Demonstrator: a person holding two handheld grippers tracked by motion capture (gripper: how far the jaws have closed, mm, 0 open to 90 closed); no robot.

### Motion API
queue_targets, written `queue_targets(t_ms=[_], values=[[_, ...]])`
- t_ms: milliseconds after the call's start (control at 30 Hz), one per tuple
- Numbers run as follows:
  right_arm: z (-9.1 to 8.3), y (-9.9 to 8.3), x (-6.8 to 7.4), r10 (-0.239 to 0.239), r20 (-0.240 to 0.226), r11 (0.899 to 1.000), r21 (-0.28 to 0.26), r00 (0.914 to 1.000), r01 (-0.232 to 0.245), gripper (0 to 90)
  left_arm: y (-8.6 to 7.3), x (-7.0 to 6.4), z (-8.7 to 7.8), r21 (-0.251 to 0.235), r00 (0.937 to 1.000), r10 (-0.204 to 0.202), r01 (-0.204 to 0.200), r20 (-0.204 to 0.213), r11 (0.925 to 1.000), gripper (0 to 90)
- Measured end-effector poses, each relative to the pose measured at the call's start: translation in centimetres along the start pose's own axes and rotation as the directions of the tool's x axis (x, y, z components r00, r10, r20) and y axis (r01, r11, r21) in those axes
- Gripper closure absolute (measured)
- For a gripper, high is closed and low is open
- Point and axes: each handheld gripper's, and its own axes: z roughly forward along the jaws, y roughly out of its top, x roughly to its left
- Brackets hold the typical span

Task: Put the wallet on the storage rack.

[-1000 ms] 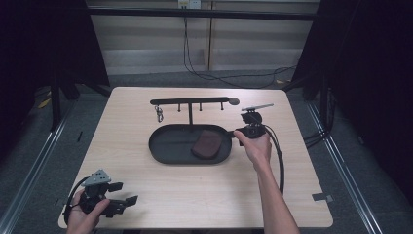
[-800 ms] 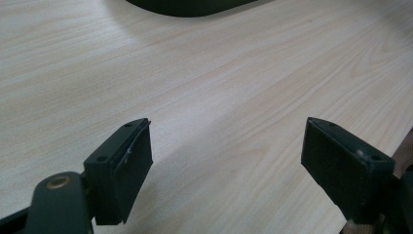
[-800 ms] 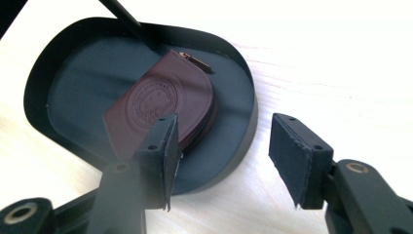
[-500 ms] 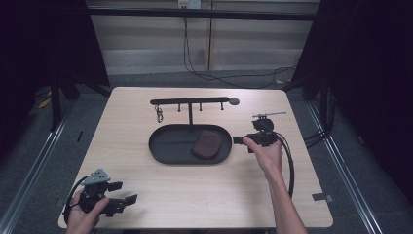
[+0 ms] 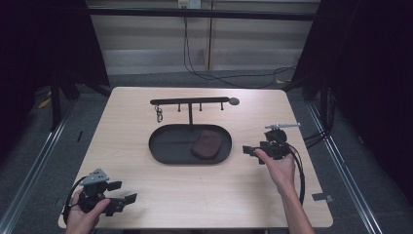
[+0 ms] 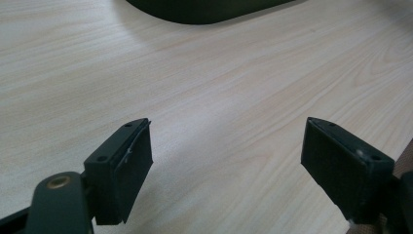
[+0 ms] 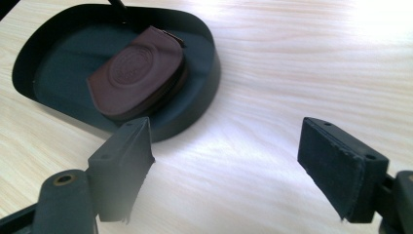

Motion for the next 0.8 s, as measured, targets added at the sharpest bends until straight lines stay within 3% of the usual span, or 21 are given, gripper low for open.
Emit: queue_targets(t_ms=[367,600,800], values=[[-2.0,-4.5,-0.3,0.011,0.023,1.000,-0.020,0.9997,-0.010,19.3,-0.1,0.1,-0.1,-0.011,0.9997,-0.021,0.021,-0.010,0.9997,19.0],[-3.3,-7.3,0.0,0.016,0.051,0.998,-0.056,0.9986,-0.013,19.5,0.0,0.1,-0.1,0.005,0.9999,-0.006,0.007,-0.012,1.0000,19.4],[-4.0,-9.2,0.5,-0.007,0.069,0.999,-0.042,0.9976,0.010,19.0,-0.1,0.1,-0.2,0.008,0.9999,0.005,-0.005,-0.012,1.0000,19.5]])
